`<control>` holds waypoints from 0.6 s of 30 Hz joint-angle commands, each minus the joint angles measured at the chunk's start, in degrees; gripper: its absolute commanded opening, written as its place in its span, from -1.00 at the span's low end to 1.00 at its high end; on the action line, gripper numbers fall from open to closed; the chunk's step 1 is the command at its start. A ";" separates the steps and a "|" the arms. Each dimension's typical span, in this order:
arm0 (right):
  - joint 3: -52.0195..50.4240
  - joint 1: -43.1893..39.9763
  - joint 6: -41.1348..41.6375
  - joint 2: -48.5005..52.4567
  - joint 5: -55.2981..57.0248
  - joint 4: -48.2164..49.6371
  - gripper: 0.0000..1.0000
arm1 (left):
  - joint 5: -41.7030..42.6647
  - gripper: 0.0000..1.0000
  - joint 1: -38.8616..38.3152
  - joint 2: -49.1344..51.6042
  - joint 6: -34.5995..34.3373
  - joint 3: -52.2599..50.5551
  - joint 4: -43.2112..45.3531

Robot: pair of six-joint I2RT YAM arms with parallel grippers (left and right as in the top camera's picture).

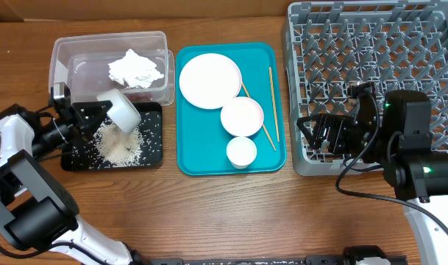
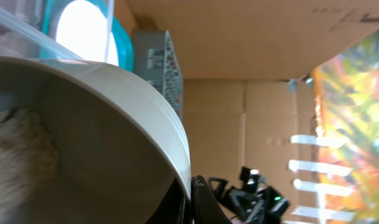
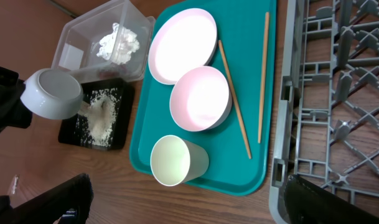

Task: Sort waste into correct bins and load items into the dishwasher
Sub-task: 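Tip the rice bowl over the black tray to pour out rice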

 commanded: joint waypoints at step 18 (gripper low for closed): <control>1.51 0.48 0.04 -0.04 0.35 0.15 1.00 | 3.37 -0.92 1.20 0.28 -10.36 -0.26 1.95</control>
